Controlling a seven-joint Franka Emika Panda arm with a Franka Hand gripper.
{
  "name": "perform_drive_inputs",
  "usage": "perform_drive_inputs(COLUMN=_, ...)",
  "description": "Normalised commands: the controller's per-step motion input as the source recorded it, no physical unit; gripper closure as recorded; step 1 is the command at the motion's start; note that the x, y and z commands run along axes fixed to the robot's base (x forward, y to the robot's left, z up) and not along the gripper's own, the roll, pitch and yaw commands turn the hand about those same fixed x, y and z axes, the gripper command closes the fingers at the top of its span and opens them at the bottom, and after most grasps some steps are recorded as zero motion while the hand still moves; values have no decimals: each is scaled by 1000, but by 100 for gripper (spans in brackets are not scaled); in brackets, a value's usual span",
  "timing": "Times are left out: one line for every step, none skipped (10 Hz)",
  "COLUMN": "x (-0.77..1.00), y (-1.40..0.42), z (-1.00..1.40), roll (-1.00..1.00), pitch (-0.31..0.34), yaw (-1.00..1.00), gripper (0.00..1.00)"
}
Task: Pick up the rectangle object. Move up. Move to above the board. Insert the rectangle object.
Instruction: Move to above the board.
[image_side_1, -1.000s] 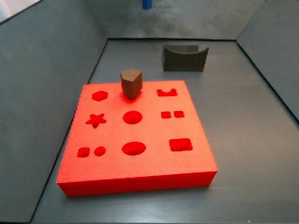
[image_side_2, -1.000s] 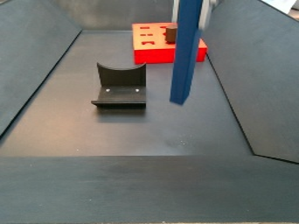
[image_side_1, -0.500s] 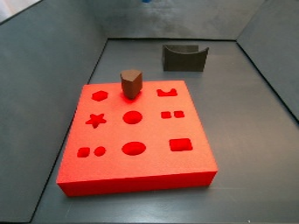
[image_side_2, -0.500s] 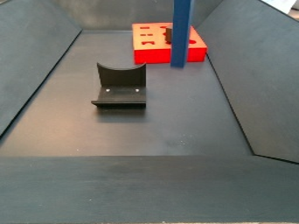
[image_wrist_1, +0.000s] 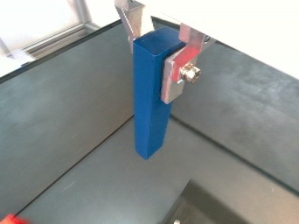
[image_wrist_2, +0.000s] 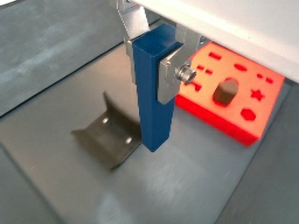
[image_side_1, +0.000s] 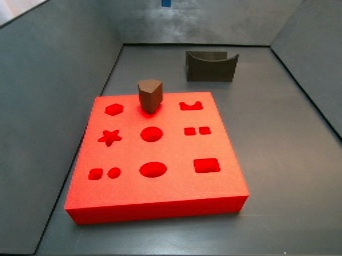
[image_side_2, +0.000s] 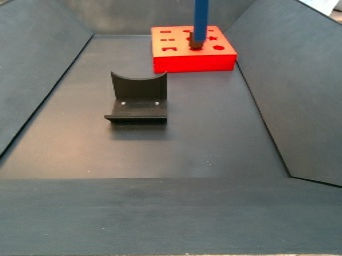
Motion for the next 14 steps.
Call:
perform_drive_inputs(x=-16, y=-1000, z=138, roll=13, pitch=1, yaw=71, gripper=100)
perform_drive_inputs(x=-16, y=-1000, z=140, roll=5, pitch=7, yaw=33, gripper=100)
perform_drive_inputs(x=-17, y=-1000, z=141, roll=-2, pitch=8, yaw=24, gripper=100)
perform_drive_inputs(x=-17, y=-1000, z=144, roll=-2, pitch=11, yaw=15, gripper=100)
perform_drive_inputs(x=-16, y=-1000, z=148, roll=-6, pitch=18, yaw=14, gripper=100)
perform_drive_inputs(x=-15, y=-1000, z=153, roll=4, pitch=27, yaw=11, gripper=100)
perform_drive_inputs(x=-12, y=-1000, z=160, roll=-8, pitch=39, yaw=9, gripper=100)
perform_drive_inputs(x=-6, y=-1000, z=164, roll=0, pitch=51, yaw=11, gripper=100)
perform_drive_inputs(x=3, y=-1000, z=164, roll=7, pitch=62, yaw=8, gripper=100)
perform_drive_inputs(x=13, y=-1000, z=165, roll=5, pitch=73, yaw=5, gripper=100)
perform_drive_inputs(x=41, y=-1000, z=174, roll=-6, pitch=102, yaw=6, gripper=100)
perform_drive_inputs(x=60, y=-834, z=150, roll=16, pitch=123, yaw=8, gripper=100)
perform_drive_inputs(x=78, y=-534, z=102, roll=17, pitch=134, yaw=11, gripper=100)
perform_drive_inputs(x=87, y=-366, z=73, roll=14, pitch=127, yaw=-1, gripper=100)
